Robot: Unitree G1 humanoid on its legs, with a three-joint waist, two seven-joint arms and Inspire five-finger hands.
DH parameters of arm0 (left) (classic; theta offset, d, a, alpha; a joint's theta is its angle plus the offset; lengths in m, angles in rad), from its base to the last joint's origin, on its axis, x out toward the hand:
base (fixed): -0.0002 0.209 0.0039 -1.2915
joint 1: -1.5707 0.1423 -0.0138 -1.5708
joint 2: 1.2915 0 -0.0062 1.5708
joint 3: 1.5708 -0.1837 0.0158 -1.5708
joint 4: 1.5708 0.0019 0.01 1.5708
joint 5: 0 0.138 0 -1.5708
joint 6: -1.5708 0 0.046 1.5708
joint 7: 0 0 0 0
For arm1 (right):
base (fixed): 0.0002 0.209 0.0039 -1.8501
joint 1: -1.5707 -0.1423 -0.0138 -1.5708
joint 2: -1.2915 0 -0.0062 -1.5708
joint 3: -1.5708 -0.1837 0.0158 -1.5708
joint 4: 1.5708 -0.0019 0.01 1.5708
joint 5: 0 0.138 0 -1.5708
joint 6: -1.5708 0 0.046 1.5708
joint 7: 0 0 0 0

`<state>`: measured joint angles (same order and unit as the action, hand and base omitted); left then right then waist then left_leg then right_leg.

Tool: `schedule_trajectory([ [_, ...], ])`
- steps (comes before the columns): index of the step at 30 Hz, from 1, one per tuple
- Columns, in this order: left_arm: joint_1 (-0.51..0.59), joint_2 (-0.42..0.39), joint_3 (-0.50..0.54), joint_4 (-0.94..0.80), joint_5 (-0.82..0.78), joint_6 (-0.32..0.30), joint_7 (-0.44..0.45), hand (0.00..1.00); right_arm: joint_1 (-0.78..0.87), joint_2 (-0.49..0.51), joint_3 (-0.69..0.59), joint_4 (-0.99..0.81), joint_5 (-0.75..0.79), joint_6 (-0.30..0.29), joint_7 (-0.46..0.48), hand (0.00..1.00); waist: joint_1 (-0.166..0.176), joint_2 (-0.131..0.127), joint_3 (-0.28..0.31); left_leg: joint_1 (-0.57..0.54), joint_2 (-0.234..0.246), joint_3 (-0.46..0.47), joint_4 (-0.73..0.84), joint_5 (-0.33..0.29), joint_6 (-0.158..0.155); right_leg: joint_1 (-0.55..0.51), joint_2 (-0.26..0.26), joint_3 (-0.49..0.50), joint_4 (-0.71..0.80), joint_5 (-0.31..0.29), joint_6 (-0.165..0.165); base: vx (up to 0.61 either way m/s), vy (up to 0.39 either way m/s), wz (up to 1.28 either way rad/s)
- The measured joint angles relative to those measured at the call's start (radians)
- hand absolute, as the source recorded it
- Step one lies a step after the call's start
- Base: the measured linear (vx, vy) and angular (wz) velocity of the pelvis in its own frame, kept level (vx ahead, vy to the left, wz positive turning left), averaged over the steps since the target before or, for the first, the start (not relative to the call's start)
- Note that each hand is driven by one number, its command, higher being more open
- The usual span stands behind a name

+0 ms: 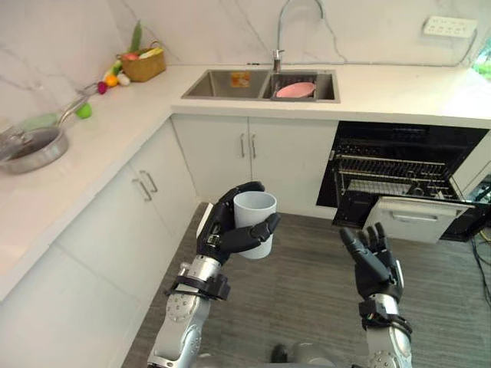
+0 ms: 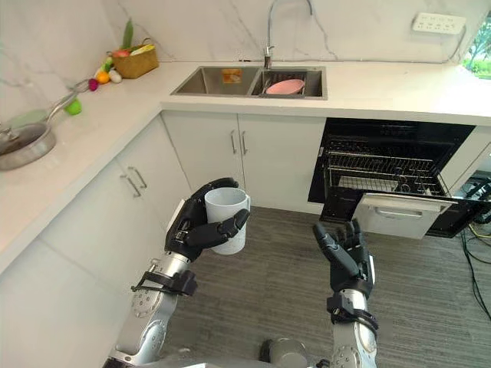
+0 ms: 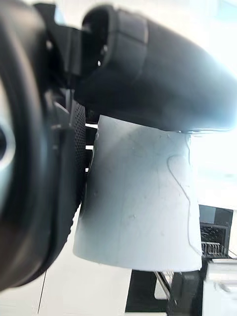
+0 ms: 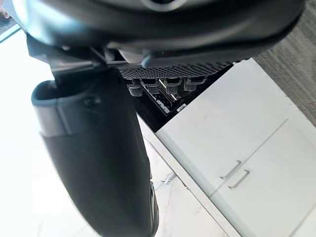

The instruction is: Walk over to the sink, pick up the cup, carry it to the dishwasher, place the cup inside the dishwasher, then close the dishwasher door

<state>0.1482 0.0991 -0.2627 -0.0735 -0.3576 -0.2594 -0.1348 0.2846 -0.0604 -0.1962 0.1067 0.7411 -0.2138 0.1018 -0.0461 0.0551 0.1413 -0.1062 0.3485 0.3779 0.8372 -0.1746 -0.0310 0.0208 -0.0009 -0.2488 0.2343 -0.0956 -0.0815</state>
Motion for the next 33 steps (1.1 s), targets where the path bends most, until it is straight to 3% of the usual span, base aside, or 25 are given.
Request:
schedule_trajectory([
  [1,0.000,-0.008,0.000,-0.004,-0.014,-0.011,-0.001,0.00,-0.008,-0.014,0.003,-0.007,-0.009,0.000,-0.001,1.00,-0.001,0.000,-0.005,0.007,-0.051,-0.026,-0.292,0.000,-0.018,0.014,-0.015,0.011,0.001,-0.001,0.004,0.44,0.016,-0.46],
  [2,0.004,-0.025,-0.001,-0.016,-0.035,-0.012,-0.003,0.00,-0.011,-0.028,0.009,-0.010,-0.021,0.000,-0.002,1.00,0.001,0.001,-0.010,0.013,-0.087,-0.061,-0.541,0.032,-0.067,0.015,-0.023,0.034,0.017,-0.010,0.020,0.43,0.029,-0.48],
  [4,0.005,-0.045,-0.001,-0.023,-0.077,-0.012,-0.005,0.00,-0.011,-0.040,0.014,-0.010,-0.018,0.008,-0.015,1.00,0.002,0.004,-0.014,0.002,-0.102,-0.078,-0.701,0.092,-0.109,0.028,-0.029,0.070,0.026,-0.034,0.056,0.44,0.099,-0.56],
  [6,0.005,-0.046,-0.003,-0.022,-0.095,-0.015,-0.007,0.00,-0.005,-0.046,0.014,0.000,-0.018,0.010,-0.032,1.00,-0.002,0.009,-0.019,0.004,-0.112,-0.063,-0.718,0.136,-0.093,0.052,-0.042,0.096,0.040,-0.071,0.094,0.43,0.193,-0.58],
  [7,0.005,-0.045,-0.008,-0.022,-0.094,-0.028,-0.009,0.00,-0.003,-0.054,0.006,0.009,-0.018,0.009,-0.040,1.00,-0.008,0.012,-0.031,0.014,-0.135,-0.064,-0.723,0.161,-0.065,0.055,-0.059,0.112,0.072,-0.116,0.120,0.41,0.312,-0.54],
  [8,0.003,-0.043,-0.018,-0.014,-0.093,-0.046,-0.009,0.00,-0.001,-0.058,0.004,0.024,-0.018,0.005,-0.056,1.00,-0.007,-0.005,-0.048,0.029,-0.176,-0.077,-0.711,0.224,-0.016,0.051,-0.104,0.117,0.121,-0.168,0.153,0.39,0.343,-0.49],
  [9,0.002,-0.042,-0.025,-0.006,-0.091,-0.052,-0.007,0.00,0.003,-0.058,0.004,0.032,-0.016,0.005,-0.067,1.00,-0.008,-0.020,-0.062,0.036,-0.201,-0.077,-0.701,0.237,-0.005,0.052,-0.135,0.115,0.142,-0.192,0.174,0.39,0.376,-0.26],
  [10,-0.005,-0.033,-0.044,0.008,-0.087,-0.052,0.000,0.00,0.012,-0.052,0.002,0.050,-0.012,0.003,-0.086,1.00,-0.022,-0.055,-0.087,0.053,-0.260,-0.069,-0.685,0.210,0.003,0.049,-0.202,0.111,0.217,-0.222,0.218,0.46,0.421,0.04],
  [12,-0.041,-0.024,-0.063,0.017,-0.073,-0.051,0.018,0.00,0.013,-0.031,0.002,0.074,0.012,0.003,-0.098,1.00,-0.028,-0.098,-0.091,0.104,-0.337,-0.049,-0.667,0.168,0.037,-0.029,-0.332,0.058,0.464,-0.189,0.246,0.42,0.367,0.05],
  [14,-0.070,-0.013,-0.067,0.017,-0.071,-0.039,0.049,0.00,0.012,0.002,0.013,0.089,0.010,0.015,-0.097,1.00,-0.025,-0.113,-0.087,0.162,-0.357,-0.037,-0.675,0.134,0.062,-0.087,-0.411,0.009,0.639,-0.077,0.222,0.27,0.211,-0.13],
  [15,-0.082,0.000,-0.064,0.017,-0.071,-0.034,0.067,0.00,0.012,0.028,0.024,0.099,0.008,0.018,-0.093,1.00,-0.026,-0.109,-0.085,0.205,-0.350,-0.037,-0.691,0.118,0.065,-0.107,-0.420,-0.017,0.714,-0.052,0.219,0.25,0.177,-0.15],
  [17,-0.091,0.006,-0.039,0.013,-0.071,-0.034,0.080,0.00,0.014,0.044,0.048,0.106,0.007,0.021,-0.074,1.00,-0.025,-0.107,-0.084,0.245,-0.326,-0.033,-0.709,0.094,0.060,-0.152,-0.392,-0.051,0.764,-0.097,0.202,0.18,0.083,-0.18],
  [19,-0.090,0.007,-0.024,0.010,-0.072,-0.038,0.090,0.00,0.015,0.049,0.049,0.096,0.003,0.021,-0.054,1.00,-0.024,-0.104,-0.082,0.266,-0.313,-0.029,-0.717,0.064,0.057,-0.207,-0.362,-0.093,0.722,-0.132,0.192,0.16,-0.013,-0.16],
  [22,-0.087,0.011,-0.015,0.009,-0.071,-0.038,0.089,0.00,0.024,0.045,0.030,0.054,0.004,0.021,-0.056,1.00,-0.030,-0.105,-0.079,0.302,-0.302,-0.028,-0.729,0.034,0.030,-0.271,-0.336,-0.179,0.487,-0.131,0.173,0.22,-0.106,-0.01],
  [23,-0.087,0.011,-0.010,0.009,-0.065,-0.038,0.086,0.00,0.023,0.041,0.022,0.040,0.006,0.021,-0.057,1.00,-0.032,-0.106,-0.078,0.323,-0.300,-0.027,-0.733,0.021,0.010,-0.286,-0.330,-0.212,0.364,-0.107,0.144,0.33,-0.176,-0.03],
  [24,-0.086,0.012,0.005,0.003,-0.049,-0.038,0.085,0.00,0.017,0.035,0.021,0.030,0.009,0.021,-0.056,1.00,-0.033,-0.117,-0.079,0.345,-0.298,-0.024,-0.736,0.005,-0.013,-0.288,-0.326,-0.261,0.213,-0.017,0.083,0.36,-0.187,-0.03],
  [25,-0.082,0.012,0.010,0.002,-0.046,-0.037,0.085,0.00,0.014,0.030,0.021,0.030,0.009,0.021,-0.057,1.00,-0.035,-0.115,-0.080,0.354,-0.295,-0.025,-0.736,-0.004,-0.023,-0.273,-0.316,-0.279,0.168,0.079,0.039,0.43,-0.208,-0.14],
  [26,-0.075,-0.003,0.017,0.002,-0.040,-0.030,0.087,0.00,-0.003,0.008,0.020,0.037,0.009,0.022,-0.058,1.00,-0.035,-0.067,-0.082,0.360,-0.264,-0.024,-0.743,-0.014,-0.036,-0.246,-0.248,-0.304,0.112,0.101,0.013,0.36,-0.165,-0.20],
  [28,-0.096,-0.017,0.026,-0.004,-0.032,-0.031,0.086,0.00,-0.045,0.002,0.004,0.035,0.007,0.021,-0.062,1.00,-0.020,-0.021,-0.071,0.375,-0.229,-0.002,-0.761,-0.004,-0.046,-0.251,-0.191,-0.297,0.111,0.100,-0.018,0.35,-0.171,-0.50],
  [30,-0.101,-0.031,0.035,-0.003,-0.029,-0.031,0.086,0.00,-0.081,0.003,0.013,0.034,0.000,0.020,-0.066,1.00,-0.014,-0.018,-0.059,0.398,-0.203,0.053,-0.752,-0.003,-0.051,-0.249,-0.150,-0.274,0.114,0.082,-0.036,0.23,-0.130,-0.62],
  [32,-0.101,-0.027,0.021,-0.002,-0.011,-0.032,0.085,0.00,-0.085,0.009,0.016,0.015,-0.016,0.001,-0.067,1.00,-0.022,-0.020,-0.056,0.394,-0.171,0.100,-0.659,-0.032,-0.092,-0.249,-0.138,-0.268,0.151,0.005,-0.027,0.14,-0.101,-0.37],
  [33,-0.100,-0.016,0.015,0.000,-0.007,-0.032,0.085,0.00,-0.082,0.010,0.015,0.011,-0.031,-0.006,-0.069,1.00,-0.027,-0.021,-0.056,0.386,-0.157,0.105,-0.593,-0.049,-0.090,-0.246,-0.141,-0.266,0.182,-0.029,-0.031,0.09,-0.095,-0.36],
])
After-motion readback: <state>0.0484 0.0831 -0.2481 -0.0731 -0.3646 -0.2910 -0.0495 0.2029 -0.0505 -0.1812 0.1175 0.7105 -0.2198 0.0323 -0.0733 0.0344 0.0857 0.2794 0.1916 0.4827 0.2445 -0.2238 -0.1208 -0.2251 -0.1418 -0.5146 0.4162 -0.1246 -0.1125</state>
